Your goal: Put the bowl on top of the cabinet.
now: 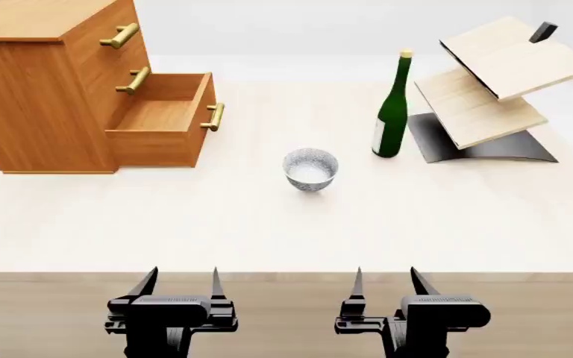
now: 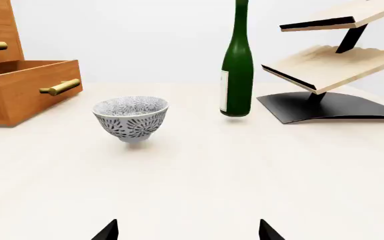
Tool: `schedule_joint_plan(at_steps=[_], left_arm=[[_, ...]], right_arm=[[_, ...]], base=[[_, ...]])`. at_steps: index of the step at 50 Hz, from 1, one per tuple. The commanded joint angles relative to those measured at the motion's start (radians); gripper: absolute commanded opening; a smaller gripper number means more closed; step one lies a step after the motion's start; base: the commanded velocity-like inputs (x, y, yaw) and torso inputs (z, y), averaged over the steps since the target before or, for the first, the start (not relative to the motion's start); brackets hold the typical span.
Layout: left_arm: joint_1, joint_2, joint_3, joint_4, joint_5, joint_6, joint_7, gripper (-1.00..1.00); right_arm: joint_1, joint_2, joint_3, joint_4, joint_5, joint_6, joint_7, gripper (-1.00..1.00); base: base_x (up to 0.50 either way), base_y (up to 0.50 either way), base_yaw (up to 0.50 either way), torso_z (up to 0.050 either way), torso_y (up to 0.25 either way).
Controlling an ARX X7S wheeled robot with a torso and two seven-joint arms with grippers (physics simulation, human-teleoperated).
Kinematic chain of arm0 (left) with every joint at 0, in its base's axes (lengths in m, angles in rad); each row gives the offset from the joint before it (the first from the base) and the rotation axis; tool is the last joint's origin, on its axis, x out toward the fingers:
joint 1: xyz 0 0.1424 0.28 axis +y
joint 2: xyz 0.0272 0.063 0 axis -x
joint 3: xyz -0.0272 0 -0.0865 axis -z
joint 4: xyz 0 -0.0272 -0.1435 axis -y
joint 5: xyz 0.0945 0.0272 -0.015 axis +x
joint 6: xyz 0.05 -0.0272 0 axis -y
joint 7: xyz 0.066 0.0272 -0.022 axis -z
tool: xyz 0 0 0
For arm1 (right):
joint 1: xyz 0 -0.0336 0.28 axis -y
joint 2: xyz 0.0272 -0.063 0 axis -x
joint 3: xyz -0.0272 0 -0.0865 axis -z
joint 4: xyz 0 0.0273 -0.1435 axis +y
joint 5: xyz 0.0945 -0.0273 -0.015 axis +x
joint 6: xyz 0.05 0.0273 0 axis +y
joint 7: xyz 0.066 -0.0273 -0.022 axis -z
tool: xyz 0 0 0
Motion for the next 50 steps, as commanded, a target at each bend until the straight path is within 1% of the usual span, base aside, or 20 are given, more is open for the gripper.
schedule_joint_plan(at_steps=[1, 12, 21, 27, 33, 44, 49, 50], left_arm=[[0.001, -0.016, 0.019, 0.010, -0.016, -0.007, -0.019, 1.00], [0.002, -0.047, 0.056, 0.020, -0.057, -0.012, -0.049, 1.00], [0.009, -0.063, 0.072, 0.060, -0.085, -0.043, -0.064, 1.00], [0.025, -0.073, 0.080, 0.135, -0.104, -0.089, -0.076, 1.00], [0.042, -0.085, 0.091, 0.233, -0.114, -0.142, -0.090, 1.00], [0.055, -0.118, 0.100, 0.415, -0.124, -0.260, -0.121, 1.00], [0.030, -0.131, 0.107, 0.469, -0.119, -0.325, -0.139, 1.00], [0.022, -0.134, 0.105, 0.499, -0.125, -0.359, -0.143, 1.00]], right_arm=[[-0.002, 0.016, -0.026, -0.019, 0.002, 0.013, 0.025, 1.00], [-0.005, 0.047, -0.068, -0.025, 0.037, 0.003, 0.053, 1.00], [-0.013, 0.061, -0.081, -0.071, 0.070, 0.034, 0.068, 1.00], [-0.011, 0.071, -0.089, -0.070, 0.074, 0.031, 0.082, 1.00], [-0.017, 0.082, -0.098, -0.125, 0.080, 0.062, 0.093, 1.00], [-0.030, 0.108, -0.104, -0.317, 0.112, 0.185, 0.114, 1.00], [-0.030, 0.116, -0.110, -0.354, 0.121, 0.214, 0.122, 1.00], [-0.030, 0.119, -0.113, -0.369, 0.122, 0.226, 0.124, 1.00]], base=[[0.00, 0.00, 0.00, 0.000, 0.000], [0.00, 0.00, 0.00, 0.000, 0.000], [0.00, 0.00, 0.00, 0.000, 0.000], [0.00, 0.00, 0.00, 0.000, 0.000], [0.00, 0.00, 0.00, 0.000, 0.000], [0.00, 0.00, 0.00, 0.000, 0.000], [0.00, 0.00, 0.00, 0.000, 0.000], [0.00, 0.00, 0.00, 0.000, 0.000]])
